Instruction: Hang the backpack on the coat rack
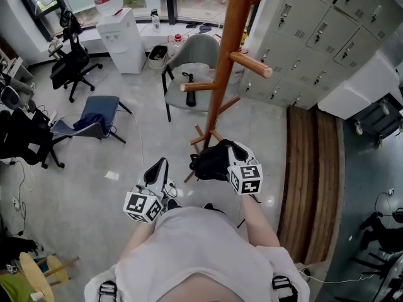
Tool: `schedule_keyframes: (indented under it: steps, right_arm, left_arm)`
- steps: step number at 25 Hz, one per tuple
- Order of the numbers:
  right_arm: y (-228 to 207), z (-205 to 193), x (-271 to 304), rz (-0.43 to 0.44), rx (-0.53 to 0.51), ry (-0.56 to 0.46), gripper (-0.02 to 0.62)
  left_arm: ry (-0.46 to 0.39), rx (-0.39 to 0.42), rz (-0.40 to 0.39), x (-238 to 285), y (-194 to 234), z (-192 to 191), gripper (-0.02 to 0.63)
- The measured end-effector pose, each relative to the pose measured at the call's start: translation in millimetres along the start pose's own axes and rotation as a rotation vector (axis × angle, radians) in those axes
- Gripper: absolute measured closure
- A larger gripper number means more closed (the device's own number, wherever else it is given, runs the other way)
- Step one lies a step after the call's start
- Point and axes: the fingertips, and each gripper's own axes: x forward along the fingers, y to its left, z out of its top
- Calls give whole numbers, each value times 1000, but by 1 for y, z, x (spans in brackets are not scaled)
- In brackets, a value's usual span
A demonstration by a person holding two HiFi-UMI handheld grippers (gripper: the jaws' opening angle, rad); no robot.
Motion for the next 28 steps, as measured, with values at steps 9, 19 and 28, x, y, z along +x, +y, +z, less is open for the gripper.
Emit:
schedule_keyframes:
  steps: [9,19,28]
  right_arm:
    - [1,4,10,25,-24,-3,577]
    - [-4,13,20,41,-59,-24,580]
    - [-3,0,35,64,-81,14,580]
  left_arm:
    - [4,-9,10,1,3,-1,595]
    - [7,-10,29,1,9,-3,595]
    - [8,-14,45,3,16,-4,595]
